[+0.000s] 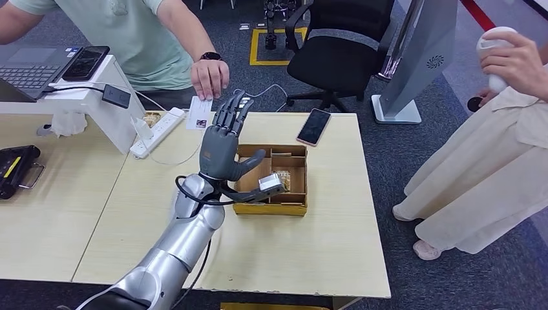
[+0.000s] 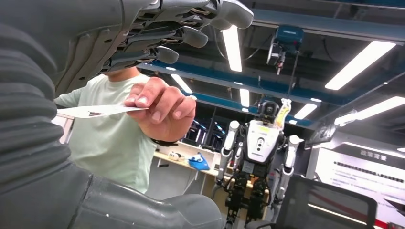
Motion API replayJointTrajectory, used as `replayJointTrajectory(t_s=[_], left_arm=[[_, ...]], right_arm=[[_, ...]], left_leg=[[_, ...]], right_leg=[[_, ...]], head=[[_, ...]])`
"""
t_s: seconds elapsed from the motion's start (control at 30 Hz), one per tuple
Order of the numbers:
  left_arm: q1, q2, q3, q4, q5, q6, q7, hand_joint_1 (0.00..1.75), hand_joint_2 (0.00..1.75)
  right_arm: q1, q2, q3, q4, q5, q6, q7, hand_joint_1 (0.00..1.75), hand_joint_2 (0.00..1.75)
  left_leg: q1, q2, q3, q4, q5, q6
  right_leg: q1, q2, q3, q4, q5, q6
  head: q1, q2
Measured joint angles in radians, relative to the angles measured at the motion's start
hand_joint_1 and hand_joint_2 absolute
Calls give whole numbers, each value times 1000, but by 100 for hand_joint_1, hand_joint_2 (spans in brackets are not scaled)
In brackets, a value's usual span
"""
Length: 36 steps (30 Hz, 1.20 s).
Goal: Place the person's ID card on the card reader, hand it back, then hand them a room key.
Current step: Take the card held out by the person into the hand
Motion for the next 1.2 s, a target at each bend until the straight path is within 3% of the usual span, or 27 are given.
replayJointTrajectory(t_s=[0.33,1.2], left_arm=[[-22,-8,-31,35,6,0,27,0,175],[-18,51,1,21,-192,0,181,0,175]], right_arm=[[-4,-3,16,0,-1,1,-2,0,0],[39,-3,-15,0,-47,-14,-18,0,0]], left_leg=[[0,0,0,0,0,0],[0,0,-1,0,0,0]], right_leg=[[0,0,0,0,0,0],[0,0,0,0,0,0]], head=[[0,0],[0,0]])
